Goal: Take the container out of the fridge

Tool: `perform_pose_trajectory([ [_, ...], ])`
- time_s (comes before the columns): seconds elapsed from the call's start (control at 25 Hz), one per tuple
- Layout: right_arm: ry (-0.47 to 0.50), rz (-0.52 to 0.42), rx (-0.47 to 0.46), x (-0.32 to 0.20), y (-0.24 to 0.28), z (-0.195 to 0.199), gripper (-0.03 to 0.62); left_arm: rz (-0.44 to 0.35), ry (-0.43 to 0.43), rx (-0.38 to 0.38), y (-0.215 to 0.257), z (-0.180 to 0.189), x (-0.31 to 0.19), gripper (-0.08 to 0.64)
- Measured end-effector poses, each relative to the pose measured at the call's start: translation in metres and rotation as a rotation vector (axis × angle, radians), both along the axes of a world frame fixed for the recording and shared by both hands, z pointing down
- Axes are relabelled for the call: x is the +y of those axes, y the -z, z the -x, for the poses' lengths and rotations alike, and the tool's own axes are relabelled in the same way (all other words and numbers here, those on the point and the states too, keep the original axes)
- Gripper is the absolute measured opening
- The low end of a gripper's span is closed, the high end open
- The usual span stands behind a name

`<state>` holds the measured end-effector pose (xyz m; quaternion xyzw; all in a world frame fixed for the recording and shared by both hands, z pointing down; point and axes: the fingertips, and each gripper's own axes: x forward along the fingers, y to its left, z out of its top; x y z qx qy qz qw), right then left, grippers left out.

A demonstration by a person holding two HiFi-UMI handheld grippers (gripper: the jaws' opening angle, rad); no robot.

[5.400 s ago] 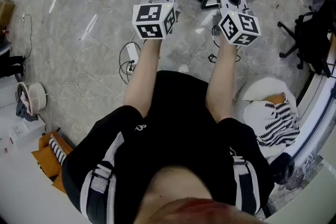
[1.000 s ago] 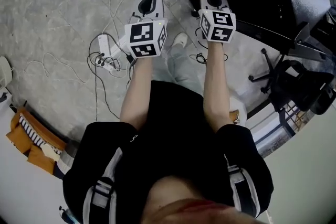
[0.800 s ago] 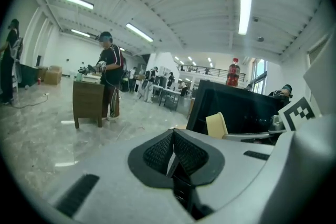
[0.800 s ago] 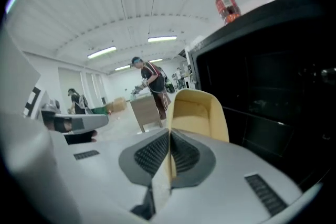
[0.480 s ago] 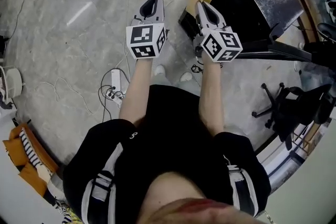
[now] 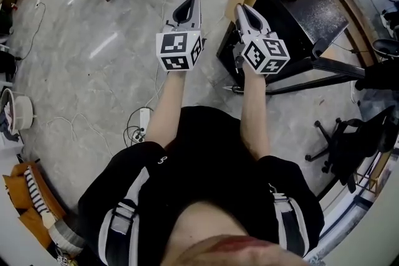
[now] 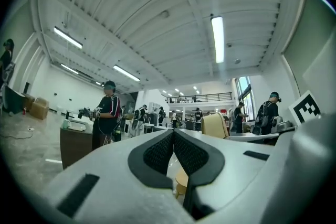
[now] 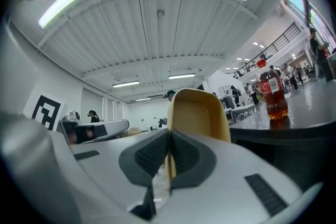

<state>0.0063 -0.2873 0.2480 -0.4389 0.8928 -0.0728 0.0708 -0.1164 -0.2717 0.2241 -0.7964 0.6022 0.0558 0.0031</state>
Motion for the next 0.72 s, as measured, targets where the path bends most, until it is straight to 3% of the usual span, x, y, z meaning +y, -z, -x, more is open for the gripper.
perform_pose_trajectory([
  [0.72, -0.080, -0.031, 0.065, -0.006, 0.007, -0.032, 0.014, -0.016, -0.068, 0.060, -0.001, -0.024, -0.016, 0.008],
])
